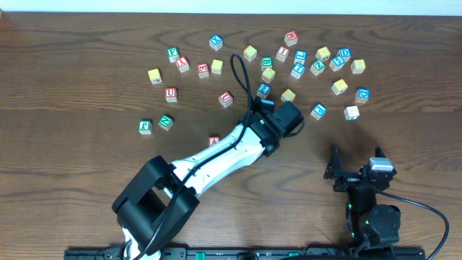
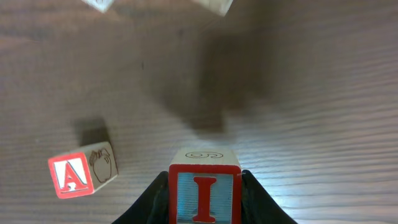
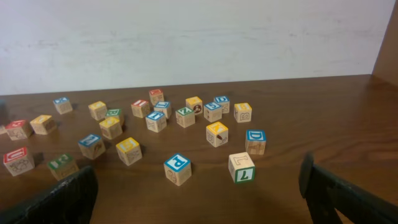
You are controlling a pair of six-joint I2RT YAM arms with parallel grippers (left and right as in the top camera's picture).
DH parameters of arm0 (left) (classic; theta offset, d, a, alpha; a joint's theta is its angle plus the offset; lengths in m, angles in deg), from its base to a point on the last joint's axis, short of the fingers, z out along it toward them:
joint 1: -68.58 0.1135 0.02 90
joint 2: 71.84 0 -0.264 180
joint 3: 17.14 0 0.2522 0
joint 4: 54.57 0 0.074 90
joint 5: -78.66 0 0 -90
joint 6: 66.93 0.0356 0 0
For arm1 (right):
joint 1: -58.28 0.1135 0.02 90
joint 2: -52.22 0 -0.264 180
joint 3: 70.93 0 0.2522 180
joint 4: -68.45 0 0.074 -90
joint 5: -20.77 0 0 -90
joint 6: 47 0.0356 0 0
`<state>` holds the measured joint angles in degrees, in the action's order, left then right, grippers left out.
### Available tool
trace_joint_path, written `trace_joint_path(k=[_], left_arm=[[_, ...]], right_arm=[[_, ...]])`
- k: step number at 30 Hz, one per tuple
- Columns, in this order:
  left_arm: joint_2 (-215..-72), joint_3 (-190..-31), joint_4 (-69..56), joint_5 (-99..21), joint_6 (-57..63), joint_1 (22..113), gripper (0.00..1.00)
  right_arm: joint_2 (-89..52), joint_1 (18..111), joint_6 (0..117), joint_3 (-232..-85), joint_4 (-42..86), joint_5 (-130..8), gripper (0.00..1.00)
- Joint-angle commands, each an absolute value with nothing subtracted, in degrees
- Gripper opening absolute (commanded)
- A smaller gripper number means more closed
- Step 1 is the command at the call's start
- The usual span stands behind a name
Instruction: Spell out AI2
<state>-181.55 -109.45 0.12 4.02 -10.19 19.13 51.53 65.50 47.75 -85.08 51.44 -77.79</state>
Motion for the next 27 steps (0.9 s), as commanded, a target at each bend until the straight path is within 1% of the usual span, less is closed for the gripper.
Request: trace_joint_path(k=[1, 9, 21, 27], left_arm=[[-180.24, -107.35, -0.88, 5.26, -11.87, 19.52, 0.08], [-180.24, -107.09, -2.19, 5.2, -12.63, 21.47, 0.08], [-180.04, -106.21, -2.78, 1.5, -12.81, 25.31, 0.08], [-179.19, -103.96, -4.69, 1.09, -12.85, 25.82, 0.08]], right_arm=[[51.84, 64.91, 47.64, -85.01, 51.18, -77.83, 0.99], [51.84, 64.91, 47.64, -85.01, 51.18, -77.83, 0.99], [51.84, 64.91, 47.64, -85.01, 51.18, -77.83, 0.99], [51.84, 64.91, 47.64, -85.01, 51.18, -77.83, 0.99]])
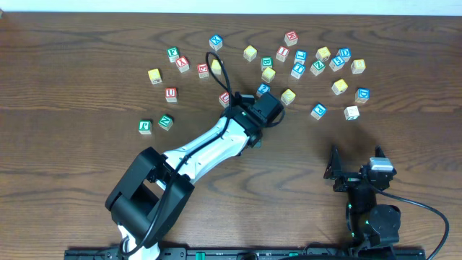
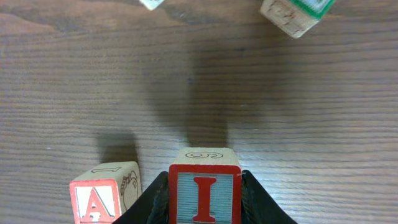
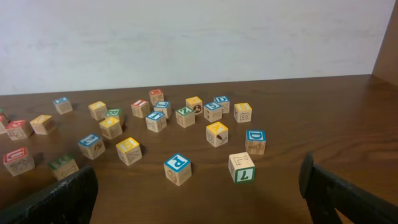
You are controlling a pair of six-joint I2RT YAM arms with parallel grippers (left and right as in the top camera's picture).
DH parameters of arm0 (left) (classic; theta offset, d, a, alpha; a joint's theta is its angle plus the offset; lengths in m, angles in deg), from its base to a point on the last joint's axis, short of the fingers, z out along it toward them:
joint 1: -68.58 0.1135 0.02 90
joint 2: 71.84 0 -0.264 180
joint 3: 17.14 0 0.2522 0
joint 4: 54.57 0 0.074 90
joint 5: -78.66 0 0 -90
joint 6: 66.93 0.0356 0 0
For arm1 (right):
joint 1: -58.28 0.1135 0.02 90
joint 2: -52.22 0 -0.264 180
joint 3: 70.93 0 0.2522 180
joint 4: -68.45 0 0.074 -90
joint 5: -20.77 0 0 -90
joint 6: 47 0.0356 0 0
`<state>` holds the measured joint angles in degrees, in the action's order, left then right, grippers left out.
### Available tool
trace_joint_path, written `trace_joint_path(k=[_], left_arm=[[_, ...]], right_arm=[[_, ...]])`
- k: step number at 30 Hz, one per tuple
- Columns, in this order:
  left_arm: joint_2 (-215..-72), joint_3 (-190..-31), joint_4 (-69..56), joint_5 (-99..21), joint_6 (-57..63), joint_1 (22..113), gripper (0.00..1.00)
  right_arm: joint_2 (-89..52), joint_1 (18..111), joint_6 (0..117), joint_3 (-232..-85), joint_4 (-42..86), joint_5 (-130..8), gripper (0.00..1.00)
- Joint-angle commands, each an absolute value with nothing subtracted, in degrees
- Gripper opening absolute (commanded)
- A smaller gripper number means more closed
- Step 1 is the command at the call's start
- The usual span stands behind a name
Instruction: Spell out AI2
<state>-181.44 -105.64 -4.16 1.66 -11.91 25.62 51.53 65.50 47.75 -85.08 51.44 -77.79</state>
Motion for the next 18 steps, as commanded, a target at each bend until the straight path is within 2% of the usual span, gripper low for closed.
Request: trace_joint_path(k=[1, 18], left_arm=[[-178.9, -103.43, -5.21, 1.09, -12.87, 25.82, 0.08], [-175.43, -98.12, -6.89, 0.23, -15.23, 25.64, 0.08]], right_arm=[[51.84, 64.91, 47.64, -85.01, 51.18, -77.83, 0.99], [51.84, 64.91, 47.64, -85.01, 51.18, -77.83, 0.99]])
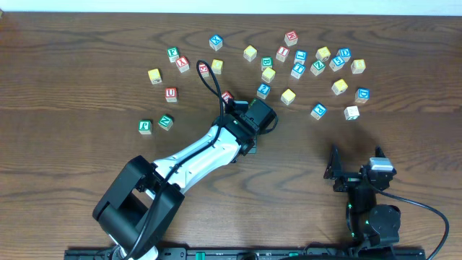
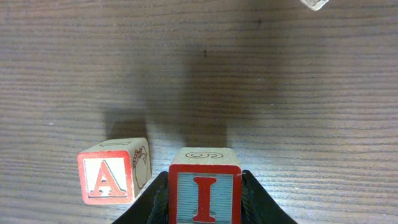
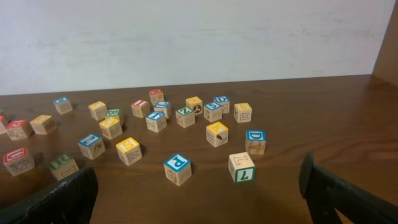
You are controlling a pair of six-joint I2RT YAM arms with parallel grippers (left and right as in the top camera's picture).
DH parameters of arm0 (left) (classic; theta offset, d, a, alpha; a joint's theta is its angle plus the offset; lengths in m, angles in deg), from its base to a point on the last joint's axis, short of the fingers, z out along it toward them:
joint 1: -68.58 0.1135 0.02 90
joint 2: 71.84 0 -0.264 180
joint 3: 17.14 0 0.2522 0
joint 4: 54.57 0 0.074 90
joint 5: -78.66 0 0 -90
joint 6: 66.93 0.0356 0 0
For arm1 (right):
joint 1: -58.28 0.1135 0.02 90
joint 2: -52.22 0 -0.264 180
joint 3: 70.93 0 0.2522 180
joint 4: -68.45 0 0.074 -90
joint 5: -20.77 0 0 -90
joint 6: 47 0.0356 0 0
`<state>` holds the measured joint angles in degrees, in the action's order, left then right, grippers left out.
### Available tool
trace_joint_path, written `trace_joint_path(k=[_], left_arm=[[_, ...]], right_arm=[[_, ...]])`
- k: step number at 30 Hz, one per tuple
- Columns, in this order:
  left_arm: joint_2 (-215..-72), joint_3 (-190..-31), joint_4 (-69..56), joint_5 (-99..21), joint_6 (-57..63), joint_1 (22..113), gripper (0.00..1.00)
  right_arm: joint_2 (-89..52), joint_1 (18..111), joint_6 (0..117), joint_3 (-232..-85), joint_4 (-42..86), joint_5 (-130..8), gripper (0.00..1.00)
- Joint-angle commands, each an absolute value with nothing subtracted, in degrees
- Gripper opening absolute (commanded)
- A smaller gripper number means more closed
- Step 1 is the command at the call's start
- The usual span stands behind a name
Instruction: Spell out AI2
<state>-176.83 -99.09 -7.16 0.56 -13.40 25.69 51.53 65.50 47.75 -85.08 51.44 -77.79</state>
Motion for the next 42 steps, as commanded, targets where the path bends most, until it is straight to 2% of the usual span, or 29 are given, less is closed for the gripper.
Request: trace_joint_path(k=[1, 42], left_arm=[[-175.43, -97.97, -6.96, 0.23, -15.76, 25.66, 0.08], [-175.1, -91.87, -14.59, -0.64, -16.44, 25.66, 0.08]], right_arm=[[51.84, 64.91, 47.64, -85.01, 51.18, -77.83, 0.99], [51.84, 64.91, 47.64, -85.01, 51.18, -77.83, 0.99]])
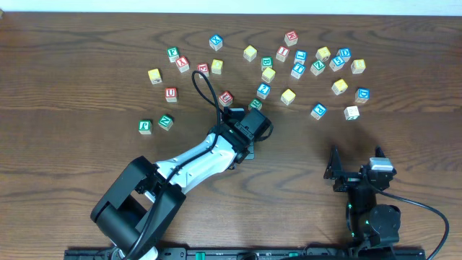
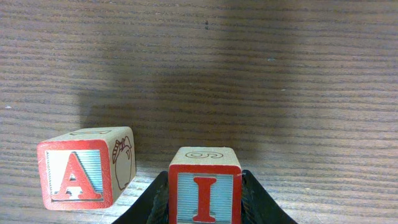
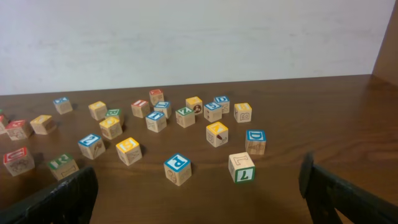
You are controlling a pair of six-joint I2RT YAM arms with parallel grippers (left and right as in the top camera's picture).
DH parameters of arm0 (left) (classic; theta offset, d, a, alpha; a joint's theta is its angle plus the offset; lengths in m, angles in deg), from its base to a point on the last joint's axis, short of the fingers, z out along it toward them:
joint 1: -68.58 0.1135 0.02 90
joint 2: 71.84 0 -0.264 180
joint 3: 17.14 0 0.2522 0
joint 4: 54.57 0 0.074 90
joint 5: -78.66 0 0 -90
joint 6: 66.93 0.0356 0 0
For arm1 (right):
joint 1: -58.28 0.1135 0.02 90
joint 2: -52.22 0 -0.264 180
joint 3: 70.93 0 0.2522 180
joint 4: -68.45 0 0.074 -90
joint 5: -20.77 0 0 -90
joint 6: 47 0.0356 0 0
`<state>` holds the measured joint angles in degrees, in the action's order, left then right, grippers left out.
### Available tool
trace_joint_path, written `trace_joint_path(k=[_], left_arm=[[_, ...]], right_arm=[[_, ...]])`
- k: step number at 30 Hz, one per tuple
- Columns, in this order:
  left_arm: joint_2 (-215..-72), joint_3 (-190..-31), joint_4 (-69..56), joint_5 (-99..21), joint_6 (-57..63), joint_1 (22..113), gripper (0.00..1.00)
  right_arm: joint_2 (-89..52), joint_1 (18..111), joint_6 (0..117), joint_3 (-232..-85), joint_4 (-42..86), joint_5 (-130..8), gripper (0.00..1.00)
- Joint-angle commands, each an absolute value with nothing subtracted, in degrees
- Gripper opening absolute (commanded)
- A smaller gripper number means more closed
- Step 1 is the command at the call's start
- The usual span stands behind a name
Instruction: Spell out AI2
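My left gripper (image 2: 204, 198) is shut on a red-framed I block (image 2: 204, 186), letter facing the camera, low over the wood. The red-framed A block (image 2: 84, 167) stands on the table just to its left, a narrow gap between them, and sits slightly further forward. In the overhead view the left arm's wrist (image 1: 250, 128) is near the table's middle, and both blocks are hidden under it. At the front right my right gripper (image 3: 199, 199) rests open and holds nothing.
Several loose letter and number blocks lie scattered across the far half of the table (image 1: 86, 159), the nearest being a red one (image 1: 226, 97) and a green one (image 1: 255, 105) just beyond the left wrist. A blue P block (image 3: 177, 168) and a green-framed block (image 3: 241, 167) sit ahead of the right gripper.
The left gripper, still holding the I block, has come lower and closer to the A block, which now looms larger beside it. The right arm has not moved.
The left gripper held the I block throughout. It began right of centre, with the A block far off to the lower left. It then stood further left at each moment, the A block drawing alongside. Now I hangs right next to A.
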<state>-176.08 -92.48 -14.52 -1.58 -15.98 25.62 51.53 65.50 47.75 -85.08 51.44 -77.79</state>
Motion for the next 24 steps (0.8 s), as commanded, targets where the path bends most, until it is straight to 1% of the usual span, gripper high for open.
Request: trace_joint_path(k=[1, 16, 24], left_arm=[[-175.1, -91.87, -14.57, -0.31, -16.44, 25.66, 0.08], [-175.1, -91.87, -15.68, 3.34, -16.48, 25.66, 0.08], [-175.1, -91.87, -15.83, 3.34, -16.48, 25.66, 0.08]], right_arm=[[51.84, 64.91, 47.64, -85.01, 51.18, -77.83, 0.99], [51.84, 64.91, 47.64, -85.01, 51.18, -77.83, 0.99], [51.84, 64.91, 47.64, -85.01, 51.18, -77.86, 0.99]])
